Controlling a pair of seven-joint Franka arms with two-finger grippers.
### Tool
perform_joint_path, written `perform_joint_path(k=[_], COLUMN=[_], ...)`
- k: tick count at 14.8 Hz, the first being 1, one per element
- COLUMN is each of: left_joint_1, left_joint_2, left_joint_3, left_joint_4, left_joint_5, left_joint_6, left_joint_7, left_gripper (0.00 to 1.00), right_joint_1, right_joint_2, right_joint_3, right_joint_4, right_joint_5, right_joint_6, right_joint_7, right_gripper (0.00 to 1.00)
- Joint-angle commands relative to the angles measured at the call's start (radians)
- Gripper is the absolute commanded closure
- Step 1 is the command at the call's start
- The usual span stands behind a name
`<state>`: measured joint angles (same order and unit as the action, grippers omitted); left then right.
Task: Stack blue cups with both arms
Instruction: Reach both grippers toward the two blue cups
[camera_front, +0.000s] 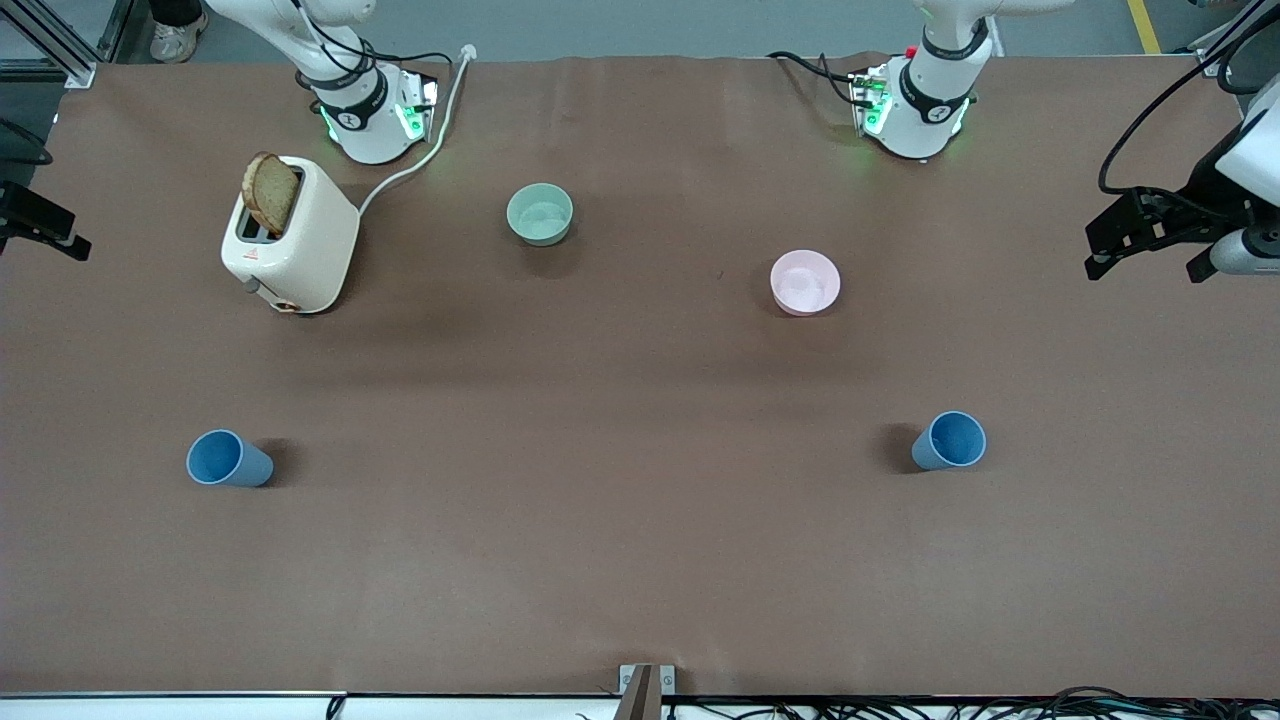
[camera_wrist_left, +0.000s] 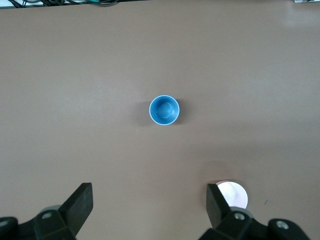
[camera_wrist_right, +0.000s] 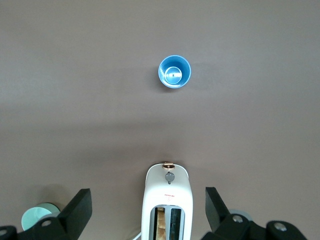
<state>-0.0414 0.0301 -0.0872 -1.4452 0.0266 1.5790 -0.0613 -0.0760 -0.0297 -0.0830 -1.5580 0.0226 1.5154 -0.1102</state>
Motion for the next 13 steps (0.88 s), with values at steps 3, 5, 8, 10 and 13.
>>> perform_joint_path(k=[3, 5, 8, 10, 13], left_joint_1=[0.008, 0.014, 0.017, 0.018, 0.017], left_joint_2=[0.004, 0.054, 0.155, 0.215, 0.299], left_joint_3=[-0.002, 0.010, 0.027, 0.027, 0.029], left_joint_4=[0.019, 0.051, 0.052, 0.028, -0.053], left_joint_5=[0.009, 0.009, -0.001, -0.001, 0.012], left_joint_6=[-0.020, -0.020, 0.001, 0.083, 0.162], left_joint_7=[0.018, 0.017, 0.021, 0.020, 0.023], left_gripper=[0.00, 0.00, 0.00, 0.00, 0.00], right_joint_1=[-0.013, -0.013, -0.013, -0.016, -0.027], right_joint_2=[-0.027, -0.027, -0.026, -0.019, 0.068], right_joint_3=[0.012, 0.012, 0.012, 0.012, 0.008], right_joint_4=[-0.027, -0.027, -0.027, -0.025, -0.027], right_joint_5=[-0.003, -0.003, -0.003, -0.012, -0.001], right_joint_6=[0.002, 0.008, 0.008, 0.023, 0.141], right_joint_7=[0.053, 0.047, 0.044, 0.046, 0.030], right_gripper=[0.00, 0.00, 0.00, 0.00, 0.00])
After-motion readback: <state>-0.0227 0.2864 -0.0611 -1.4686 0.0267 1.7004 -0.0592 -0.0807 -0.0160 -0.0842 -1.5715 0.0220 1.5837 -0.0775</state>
